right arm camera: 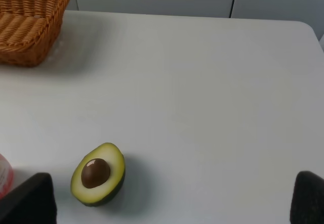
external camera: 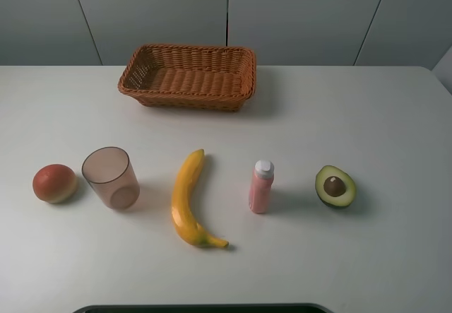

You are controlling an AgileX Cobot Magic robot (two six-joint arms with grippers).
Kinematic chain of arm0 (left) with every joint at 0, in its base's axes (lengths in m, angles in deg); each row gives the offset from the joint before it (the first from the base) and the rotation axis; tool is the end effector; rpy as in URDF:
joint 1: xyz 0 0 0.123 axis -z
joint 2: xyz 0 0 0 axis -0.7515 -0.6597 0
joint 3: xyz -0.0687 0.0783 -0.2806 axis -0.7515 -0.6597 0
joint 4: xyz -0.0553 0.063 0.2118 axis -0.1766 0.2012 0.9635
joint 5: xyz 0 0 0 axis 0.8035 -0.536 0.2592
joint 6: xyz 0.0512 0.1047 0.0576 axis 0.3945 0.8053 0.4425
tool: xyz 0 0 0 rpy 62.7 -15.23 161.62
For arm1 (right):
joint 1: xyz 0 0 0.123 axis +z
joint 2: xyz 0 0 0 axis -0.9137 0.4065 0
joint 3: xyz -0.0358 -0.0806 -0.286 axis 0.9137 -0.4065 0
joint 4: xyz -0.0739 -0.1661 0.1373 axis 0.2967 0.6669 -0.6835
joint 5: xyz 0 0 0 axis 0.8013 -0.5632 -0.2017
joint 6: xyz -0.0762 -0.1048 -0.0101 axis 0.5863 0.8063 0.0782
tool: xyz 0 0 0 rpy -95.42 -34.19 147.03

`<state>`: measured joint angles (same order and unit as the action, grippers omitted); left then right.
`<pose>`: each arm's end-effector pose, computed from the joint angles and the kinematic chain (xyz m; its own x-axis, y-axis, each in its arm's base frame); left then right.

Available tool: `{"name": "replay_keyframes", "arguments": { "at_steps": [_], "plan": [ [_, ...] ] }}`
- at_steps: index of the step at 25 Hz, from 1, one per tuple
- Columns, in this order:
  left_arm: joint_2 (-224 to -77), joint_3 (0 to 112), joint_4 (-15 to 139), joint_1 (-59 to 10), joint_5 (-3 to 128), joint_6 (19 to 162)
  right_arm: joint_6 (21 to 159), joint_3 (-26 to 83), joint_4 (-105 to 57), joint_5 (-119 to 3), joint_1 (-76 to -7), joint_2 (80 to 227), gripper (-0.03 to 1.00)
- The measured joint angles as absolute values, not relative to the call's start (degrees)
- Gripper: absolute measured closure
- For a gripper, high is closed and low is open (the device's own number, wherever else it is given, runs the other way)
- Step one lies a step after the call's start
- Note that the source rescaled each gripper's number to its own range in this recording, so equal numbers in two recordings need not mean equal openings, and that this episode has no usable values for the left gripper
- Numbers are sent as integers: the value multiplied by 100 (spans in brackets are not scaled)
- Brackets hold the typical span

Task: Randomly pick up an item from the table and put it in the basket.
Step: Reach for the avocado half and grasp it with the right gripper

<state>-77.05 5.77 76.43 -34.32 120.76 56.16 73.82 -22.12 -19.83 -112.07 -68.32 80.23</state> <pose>-0.0074 0.0038 0.2484 -0.4493 0.1230 -0.8849 0.2398 0.9707 0.0132 -0.0097 0.0080 0.2473 -0.4766 -0.0635 -0.8768 -0.0511 0.9977 -0.0445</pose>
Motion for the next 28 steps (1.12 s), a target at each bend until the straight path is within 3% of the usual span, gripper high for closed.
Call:
{"name": "replay_keyframes", "arguments": {
  "at_steps": [28],
  "plan": [
    [-7705, 577, 7643, -3432, 12076, 5656, 7382, -2212, -1983, -11207, -6832, 8023, -3]
  ]
}}
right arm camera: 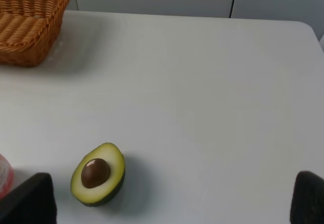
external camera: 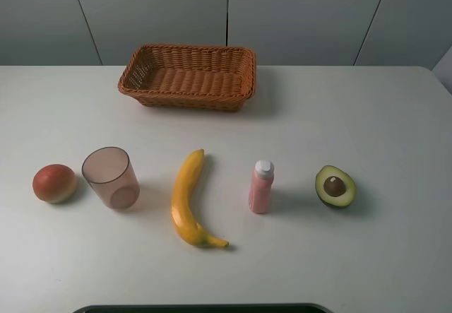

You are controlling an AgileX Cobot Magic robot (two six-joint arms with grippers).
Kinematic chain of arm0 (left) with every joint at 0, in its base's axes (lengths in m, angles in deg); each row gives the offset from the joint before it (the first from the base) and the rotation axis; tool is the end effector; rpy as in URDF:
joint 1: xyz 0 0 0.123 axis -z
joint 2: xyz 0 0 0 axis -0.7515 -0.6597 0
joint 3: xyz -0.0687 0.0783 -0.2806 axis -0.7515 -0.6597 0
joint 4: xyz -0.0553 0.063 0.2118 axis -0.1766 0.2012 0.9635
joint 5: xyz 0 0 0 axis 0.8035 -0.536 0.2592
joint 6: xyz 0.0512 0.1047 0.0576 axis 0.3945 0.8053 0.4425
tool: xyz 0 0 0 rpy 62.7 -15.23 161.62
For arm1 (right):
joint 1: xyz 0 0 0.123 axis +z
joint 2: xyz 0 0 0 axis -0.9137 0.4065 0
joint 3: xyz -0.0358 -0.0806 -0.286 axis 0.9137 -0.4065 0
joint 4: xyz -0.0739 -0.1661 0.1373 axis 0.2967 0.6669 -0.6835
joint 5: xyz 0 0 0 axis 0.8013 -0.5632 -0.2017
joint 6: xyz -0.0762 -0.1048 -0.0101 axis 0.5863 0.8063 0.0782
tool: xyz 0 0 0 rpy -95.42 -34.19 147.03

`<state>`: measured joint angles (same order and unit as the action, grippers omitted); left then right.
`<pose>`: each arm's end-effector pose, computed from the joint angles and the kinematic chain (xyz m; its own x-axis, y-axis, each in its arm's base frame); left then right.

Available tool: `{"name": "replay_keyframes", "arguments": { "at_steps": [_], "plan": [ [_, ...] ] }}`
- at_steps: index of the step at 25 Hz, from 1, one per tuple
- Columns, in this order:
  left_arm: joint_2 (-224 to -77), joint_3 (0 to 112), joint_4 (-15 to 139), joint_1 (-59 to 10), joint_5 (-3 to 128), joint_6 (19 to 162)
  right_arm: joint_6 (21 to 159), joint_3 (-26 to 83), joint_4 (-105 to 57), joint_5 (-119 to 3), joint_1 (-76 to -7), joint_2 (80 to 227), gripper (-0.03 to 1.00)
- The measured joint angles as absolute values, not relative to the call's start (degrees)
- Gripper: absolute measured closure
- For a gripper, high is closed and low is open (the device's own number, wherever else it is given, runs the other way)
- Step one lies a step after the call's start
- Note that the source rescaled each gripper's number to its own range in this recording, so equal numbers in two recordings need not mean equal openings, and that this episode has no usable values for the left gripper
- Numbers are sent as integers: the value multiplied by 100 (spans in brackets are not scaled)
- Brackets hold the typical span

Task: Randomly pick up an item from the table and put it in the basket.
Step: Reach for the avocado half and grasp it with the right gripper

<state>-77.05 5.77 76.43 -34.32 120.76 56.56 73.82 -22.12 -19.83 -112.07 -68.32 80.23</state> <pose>-0.0074 0.0038 0.2484 -0.4476 0.1298 -0.8848 0.2429 0.9699 0.0194 -0.0097 0.0080 0.2473 -0.4766 -0.0635 -0.8768 -0.0511 0.9977 -0.0445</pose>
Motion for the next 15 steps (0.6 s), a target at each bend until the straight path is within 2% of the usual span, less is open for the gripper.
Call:
{"name": "replay_keyframes", "arguments": {
  "at_steps": [15],
  "plan": [
    [-7705, 577, 7643, -3432, 12076, 5616, 7382, -2212, -1983, -11207, -6832, 8023, -3]
  ]
}}
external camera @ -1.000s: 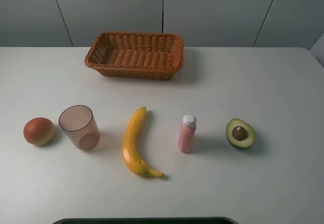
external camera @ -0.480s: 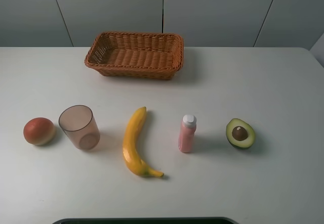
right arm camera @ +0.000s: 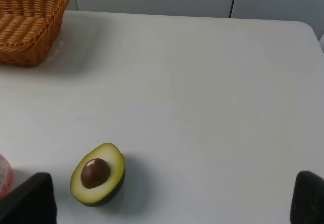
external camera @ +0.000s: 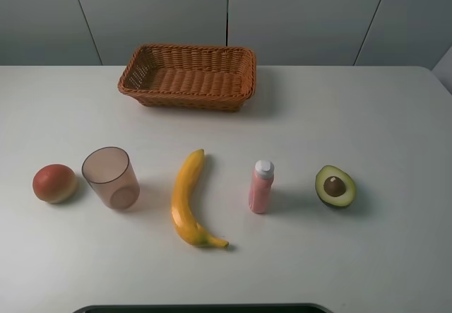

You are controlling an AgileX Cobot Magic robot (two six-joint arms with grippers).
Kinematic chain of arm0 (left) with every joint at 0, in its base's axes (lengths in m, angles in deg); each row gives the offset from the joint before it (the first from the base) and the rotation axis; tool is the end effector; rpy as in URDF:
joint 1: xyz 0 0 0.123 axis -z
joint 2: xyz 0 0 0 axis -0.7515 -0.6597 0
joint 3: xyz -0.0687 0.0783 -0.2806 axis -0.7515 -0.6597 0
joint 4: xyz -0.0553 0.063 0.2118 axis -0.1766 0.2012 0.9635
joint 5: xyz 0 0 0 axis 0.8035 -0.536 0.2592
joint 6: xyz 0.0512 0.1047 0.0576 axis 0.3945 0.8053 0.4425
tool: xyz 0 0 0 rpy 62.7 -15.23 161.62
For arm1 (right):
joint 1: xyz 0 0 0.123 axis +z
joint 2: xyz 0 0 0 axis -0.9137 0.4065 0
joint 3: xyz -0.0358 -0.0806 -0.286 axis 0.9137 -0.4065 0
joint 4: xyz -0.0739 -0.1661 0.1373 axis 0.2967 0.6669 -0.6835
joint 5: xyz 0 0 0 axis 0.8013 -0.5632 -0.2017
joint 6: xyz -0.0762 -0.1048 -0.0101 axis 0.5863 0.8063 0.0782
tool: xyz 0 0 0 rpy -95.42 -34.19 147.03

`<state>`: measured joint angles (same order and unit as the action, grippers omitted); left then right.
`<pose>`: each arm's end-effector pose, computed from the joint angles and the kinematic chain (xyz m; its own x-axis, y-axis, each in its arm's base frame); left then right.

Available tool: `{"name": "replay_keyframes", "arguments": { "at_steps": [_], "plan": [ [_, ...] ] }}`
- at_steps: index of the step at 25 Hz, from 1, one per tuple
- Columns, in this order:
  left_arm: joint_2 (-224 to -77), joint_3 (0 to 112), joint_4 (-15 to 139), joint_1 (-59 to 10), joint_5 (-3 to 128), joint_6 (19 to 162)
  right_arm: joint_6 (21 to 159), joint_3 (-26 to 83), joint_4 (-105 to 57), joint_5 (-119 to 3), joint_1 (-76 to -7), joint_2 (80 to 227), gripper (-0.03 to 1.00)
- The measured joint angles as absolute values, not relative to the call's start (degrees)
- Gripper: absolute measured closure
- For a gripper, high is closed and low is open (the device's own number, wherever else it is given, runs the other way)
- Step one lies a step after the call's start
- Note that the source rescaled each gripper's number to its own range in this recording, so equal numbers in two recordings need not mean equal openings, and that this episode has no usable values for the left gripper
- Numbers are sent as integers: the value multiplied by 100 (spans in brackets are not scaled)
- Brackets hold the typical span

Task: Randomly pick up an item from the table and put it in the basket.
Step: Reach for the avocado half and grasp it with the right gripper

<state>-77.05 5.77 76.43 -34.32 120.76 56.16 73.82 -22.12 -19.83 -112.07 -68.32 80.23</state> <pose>-0.0074 0.0038 0.2484 -0.4493 0.1230 -0.8849 0.2398 0.9707 0.0132 -0.0097 0.0080 0.2473 -0.4766 -0.0635 -0.8768 -0.0511 0.9977 -0.0445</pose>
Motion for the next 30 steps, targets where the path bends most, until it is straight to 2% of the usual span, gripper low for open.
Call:
{"name": "replay_keyframes", "arguments": {
  "at_steps": [25, 30],
  "plan": [
    [-7705, 577, 7643, -3432, 12076, 5656, 7006, -2198, -1978, -11207, -6832, 8023, -3],
    [-7705, 577, 7643, -3432, 12076, 5656, 6969, -1387, -1807, -11447, -6832, 8905, -3]
  ]
}}
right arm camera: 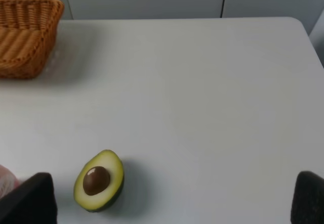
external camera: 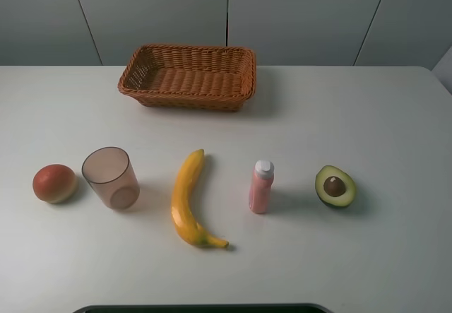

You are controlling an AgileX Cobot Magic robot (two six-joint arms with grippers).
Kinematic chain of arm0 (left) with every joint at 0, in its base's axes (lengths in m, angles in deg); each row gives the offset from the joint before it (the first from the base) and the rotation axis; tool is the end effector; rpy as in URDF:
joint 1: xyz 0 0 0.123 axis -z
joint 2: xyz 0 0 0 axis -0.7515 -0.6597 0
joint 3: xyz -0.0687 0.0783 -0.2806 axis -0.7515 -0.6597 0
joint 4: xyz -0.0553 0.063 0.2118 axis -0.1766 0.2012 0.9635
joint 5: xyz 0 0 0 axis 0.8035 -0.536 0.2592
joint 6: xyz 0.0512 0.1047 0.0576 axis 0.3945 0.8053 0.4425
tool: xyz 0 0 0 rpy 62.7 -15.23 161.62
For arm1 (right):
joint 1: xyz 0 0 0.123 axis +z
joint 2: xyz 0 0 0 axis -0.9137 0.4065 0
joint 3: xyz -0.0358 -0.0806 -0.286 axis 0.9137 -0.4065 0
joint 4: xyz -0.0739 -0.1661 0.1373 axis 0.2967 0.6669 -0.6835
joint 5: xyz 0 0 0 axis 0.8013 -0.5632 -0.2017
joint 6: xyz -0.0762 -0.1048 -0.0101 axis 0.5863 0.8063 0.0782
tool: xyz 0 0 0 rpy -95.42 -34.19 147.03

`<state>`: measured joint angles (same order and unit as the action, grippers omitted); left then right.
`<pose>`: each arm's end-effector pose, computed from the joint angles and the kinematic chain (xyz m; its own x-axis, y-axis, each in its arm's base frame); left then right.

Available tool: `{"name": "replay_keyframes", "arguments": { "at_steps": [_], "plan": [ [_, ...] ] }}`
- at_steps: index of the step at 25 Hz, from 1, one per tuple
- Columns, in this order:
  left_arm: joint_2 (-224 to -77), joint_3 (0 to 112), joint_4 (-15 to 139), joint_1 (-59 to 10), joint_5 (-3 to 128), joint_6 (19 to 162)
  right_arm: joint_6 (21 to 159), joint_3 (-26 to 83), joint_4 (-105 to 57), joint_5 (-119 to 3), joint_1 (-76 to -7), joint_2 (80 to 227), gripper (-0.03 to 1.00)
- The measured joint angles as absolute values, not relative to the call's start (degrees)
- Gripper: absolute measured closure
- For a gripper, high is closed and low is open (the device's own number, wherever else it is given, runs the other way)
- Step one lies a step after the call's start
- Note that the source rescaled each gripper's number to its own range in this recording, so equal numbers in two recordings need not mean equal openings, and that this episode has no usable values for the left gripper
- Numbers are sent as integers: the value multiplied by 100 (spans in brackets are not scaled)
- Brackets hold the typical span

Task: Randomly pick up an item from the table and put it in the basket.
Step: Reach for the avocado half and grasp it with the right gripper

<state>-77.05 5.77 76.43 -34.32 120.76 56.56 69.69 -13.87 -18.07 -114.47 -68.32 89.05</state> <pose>-0.0074 0.0038 0.2484 -0.4476 0.1298 -0.8848 0.2429 0.9699 0.0194 -0.0022 0.0042 0.2847 -0.5247 -0.0049 -0.8513 -0.0008 1.0000 -0.0053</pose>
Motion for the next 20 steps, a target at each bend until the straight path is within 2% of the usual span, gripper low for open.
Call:
{"name": "replay_keyframes", "arguments": {
  "at_steps": [7, 11, 20],
  "plan": [
    [-7705, 577, 7643, -3432, 12076, 5656, 7630, 253, -1881, -11580, -6832, 11617, -3],
    [-7705, 577, 7643, -3432, 12076, 5656, 8102, 805, -2242, -11584, -6809, 13018, -3],
    [-7705, 577, 7643, -3432, 12076, 5656, 8202, 885, -2098, -11365, -5607, 15153, -3]
  ]
}}
